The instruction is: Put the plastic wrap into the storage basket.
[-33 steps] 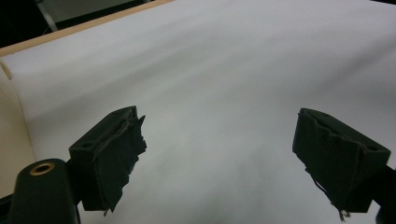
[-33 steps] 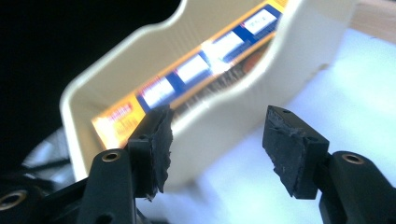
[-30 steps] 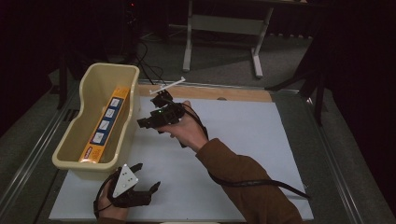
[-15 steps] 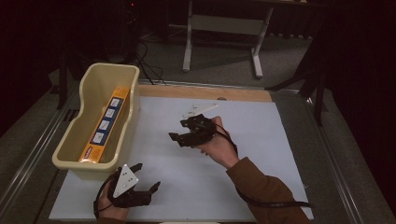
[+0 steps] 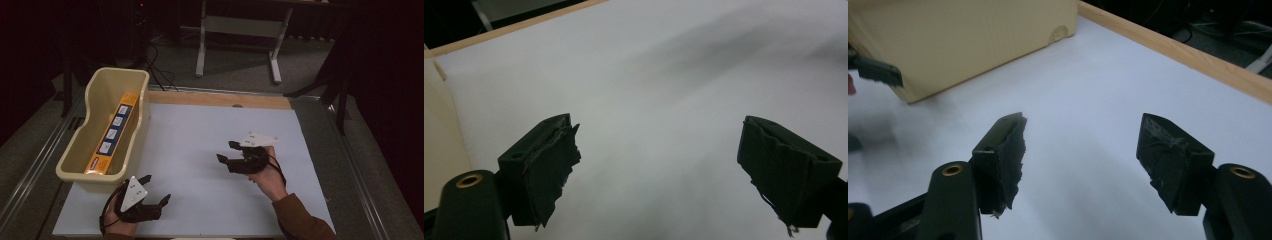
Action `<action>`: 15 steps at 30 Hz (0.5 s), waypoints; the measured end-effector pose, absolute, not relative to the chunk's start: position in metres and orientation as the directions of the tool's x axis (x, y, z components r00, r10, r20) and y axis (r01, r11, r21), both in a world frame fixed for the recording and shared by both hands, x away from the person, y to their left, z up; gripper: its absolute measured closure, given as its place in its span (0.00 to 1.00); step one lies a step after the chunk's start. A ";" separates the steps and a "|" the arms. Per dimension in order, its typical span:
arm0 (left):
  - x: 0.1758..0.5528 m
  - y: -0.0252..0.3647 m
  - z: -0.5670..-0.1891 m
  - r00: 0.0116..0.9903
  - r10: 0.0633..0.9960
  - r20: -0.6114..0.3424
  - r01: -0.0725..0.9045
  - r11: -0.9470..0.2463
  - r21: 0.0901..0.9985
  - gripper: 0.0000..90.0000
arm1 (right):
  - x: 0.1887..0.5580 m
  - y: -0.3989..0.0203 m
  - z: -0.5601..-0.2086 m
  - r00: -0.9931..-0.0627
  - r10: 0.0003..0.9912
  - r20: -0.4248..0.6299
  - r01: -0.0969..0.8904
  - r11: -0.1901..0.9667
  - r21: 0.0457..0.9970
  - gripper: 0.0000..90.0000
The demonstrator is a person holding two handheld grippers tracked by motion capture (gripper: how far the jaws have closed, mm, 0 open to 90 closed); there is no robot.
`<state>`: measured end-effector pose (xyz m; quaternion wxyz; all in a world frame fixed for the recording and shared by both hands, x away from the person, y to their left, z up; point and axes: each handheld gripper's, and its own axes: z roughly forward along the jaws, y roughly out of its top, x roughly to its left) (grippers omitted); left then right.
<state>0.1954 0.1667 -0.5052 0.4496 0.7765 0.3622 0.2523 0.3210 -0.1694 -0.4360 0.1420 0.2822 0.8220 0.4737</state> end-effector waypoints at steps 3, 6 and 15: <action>0.195 0.166 -0.505 0.609 0.790 0.069 0.335 -0.335 0.881 0.17 | 0.317 -0.188 -0.453 -0.792 0.610 0.033 0.325 0.375 0.868 0.38; 0.195 0.166 -0.505 0.605 0.793 0.069 0.337 -0.333 0.881 0.17 | 0.312 -0.206 -0.466 -0.796 0.605 0.016 0.313 0.389 0.866 0.37; 0.196 0.165 -0.506 0.602 0.795 0.071 0.339 -0.335 0.879 0.17 | 0.295 -0.251 -0.486 -0.780 0.626 -0.011 0.327 0.423 0.845 0.36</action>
